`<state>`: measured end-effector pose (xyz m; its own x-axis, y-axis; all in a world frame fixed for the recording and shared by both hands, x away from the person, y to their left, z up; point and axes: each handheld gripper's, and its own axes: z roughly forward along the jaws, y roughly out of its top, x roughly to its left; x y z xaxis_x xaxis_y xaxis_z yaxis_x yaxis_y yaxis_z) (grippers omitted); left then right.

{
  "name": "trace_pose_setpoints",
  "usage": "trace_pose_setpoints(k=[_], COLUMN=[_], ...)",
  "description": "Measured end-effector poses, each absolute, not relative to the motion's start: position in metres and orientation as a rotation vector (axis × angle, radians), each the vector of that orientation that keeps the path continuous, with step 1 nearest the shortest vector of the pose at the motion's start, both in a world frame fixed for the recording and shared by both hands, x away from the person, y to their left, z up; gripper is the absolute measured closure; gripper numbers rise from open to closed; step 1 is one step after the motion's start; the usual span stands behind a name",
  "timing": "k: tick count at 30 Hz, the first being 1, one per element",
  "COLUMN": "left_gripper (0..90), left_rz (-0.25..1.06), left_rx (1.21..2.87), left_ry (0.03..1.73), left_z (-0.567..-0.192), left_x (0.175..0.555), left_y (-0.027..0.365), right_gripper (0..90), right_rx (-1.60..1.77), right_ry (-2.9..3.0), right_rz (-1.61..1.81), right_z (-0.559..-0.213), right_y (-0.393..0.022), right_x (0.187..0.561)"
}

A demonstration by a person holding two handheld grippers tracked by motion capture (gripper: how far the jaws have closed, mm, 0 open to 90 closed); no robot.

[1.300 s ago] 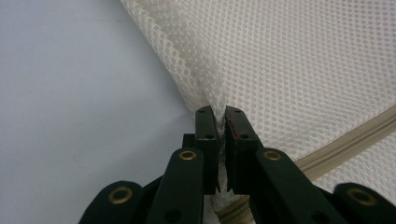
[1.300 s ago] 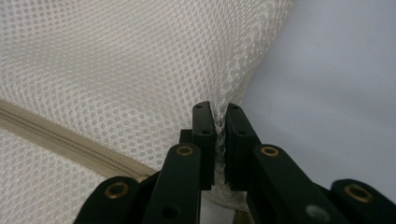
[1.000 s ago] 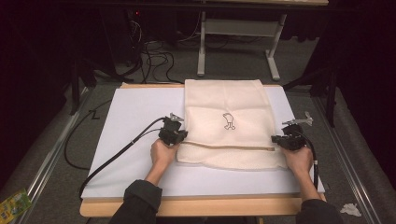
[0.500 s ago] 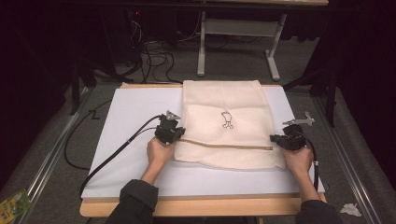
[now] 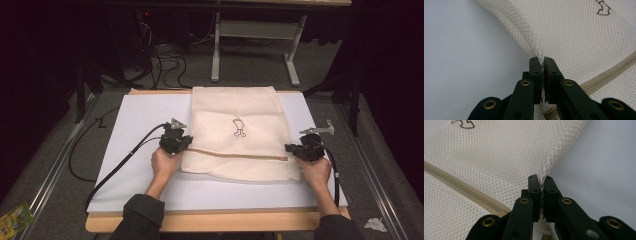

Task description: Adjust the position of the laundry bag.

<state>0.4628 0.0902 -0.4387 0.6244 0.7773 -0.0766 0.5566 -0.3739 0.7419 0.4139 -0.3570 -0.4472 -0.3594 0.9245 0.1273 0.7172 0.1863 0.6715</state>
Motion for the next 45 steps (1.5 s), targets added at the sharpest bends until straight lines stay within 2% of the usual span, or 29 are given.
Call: trace_pose_setpoints(k=[7,13,45], left_gripper=[86.3,86.1,85.3], left_rz=[0.374,0.433,0.441], left_rx=[2.065,2.072,2.022], left_ry=[1.047,1.044,1.082], left_z=[-0.439,-0.436,-0.434], left_x=[0.459,0.452,0.428], left_y=[0.101,0.109,0.152], right_gripper=[87.7,87.7,87.7], right_rx=[1.539,1.509,1.432], right_ry=[2.171,2.184,2.234], right_rz=[0.974,0.990,1.075], right_z=[-0.445,-0.444,-0.442], right_y=[-0.352,-0.342,-0.309], right_x=[0.413,0.413,0.402])
